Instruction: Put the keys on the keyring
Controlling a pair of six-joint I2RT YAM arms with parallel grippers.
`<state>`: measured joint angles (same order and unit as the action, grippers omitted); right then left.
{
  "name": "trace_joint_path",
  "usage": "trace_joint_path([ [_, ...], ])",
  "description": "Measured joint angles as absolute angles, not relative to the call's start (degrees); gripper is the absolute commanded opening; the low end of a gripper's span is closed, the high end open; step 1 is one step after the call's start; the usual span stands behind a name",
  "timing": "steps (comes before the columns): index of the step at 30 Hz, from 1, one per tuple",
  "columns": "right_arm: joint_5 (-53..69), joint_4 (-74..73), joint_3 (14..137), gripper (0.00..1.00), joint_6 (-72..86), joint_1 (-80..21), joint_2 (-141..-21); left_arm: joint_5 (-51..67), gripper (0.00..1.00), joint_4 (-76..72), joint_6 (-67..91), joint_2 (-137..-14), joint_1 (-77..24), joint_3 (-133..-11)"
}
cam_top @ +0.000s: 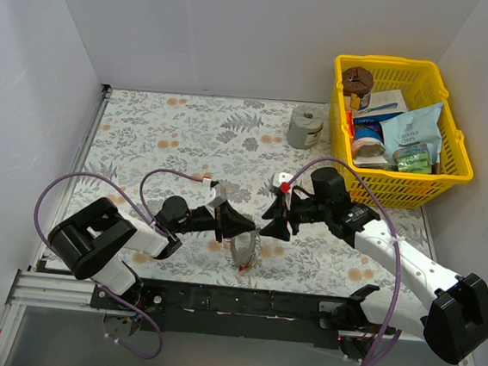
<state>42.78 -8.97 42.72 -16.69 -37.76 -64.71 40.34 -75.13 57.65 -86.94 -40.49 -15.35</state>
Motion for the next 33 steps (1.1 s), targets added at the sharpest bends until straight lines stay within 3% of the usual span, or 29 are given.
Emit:
trace_joint_path([
  [12,48.12,-7.94,42.68,0.30,-17.08,-37.08,-66.61,41.17,0.00,-75.61,55.31,-83.18,-40.16,-14.24],
  [33,48.40,-7.31,42.57,0.05,-16.86,-37.08,-70.32,41.25,0.00,-75.57,55.61,-83.18,-39.46,-14.24],
])
